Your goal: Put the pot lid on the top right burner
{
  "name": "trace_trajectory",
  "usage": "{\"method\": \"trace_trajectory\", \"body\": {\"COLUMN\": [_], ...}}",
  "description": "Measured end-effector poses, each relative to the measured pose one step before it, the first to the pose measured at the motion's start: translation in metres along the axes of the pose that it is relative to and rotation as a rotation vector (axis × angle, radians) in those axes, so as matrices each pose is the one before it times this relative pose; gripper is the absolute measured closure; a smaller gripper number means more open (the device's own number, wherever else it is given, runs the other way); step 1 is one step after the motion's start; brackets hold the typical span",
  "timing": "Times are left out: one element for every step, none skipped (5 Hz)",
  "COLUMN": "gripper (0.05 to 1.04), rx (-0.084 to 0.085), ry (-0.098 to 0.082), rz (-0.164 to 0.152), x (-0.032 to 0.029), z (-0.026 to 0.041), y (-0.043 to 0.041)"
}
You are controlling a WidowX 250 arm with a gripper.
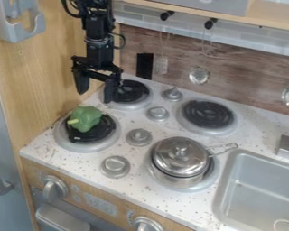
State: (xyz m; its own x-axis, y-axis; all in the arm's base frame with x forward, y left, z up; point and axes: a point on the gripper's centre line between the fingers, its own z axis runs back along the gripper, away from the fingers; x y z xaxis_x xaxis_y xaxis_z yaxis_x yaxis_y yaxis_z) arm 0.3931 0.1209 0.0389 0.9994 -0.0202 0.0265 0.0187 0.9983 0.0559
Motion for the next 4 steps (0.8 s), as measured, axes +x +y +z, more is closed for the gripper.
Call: {"method": "trace_trajectory", "body": {"gripper": [0.085,0.085,0.085,0.085], "rx": [-0.0248,-0.0344,-0.0225,-0.0071], "ry": [0.0567,0.0134,0.0234,-0.0621], "rz": [0.0007,-0.0205,-0.0807,-0.135], "x": [-0.009,-0.00558,-0.00031,0.00511], "z": [-0.02073,-0.00837,-0.0046,0.02514], "y": [-0.00429,-0.01069,-0.03725,-0.05344]}}
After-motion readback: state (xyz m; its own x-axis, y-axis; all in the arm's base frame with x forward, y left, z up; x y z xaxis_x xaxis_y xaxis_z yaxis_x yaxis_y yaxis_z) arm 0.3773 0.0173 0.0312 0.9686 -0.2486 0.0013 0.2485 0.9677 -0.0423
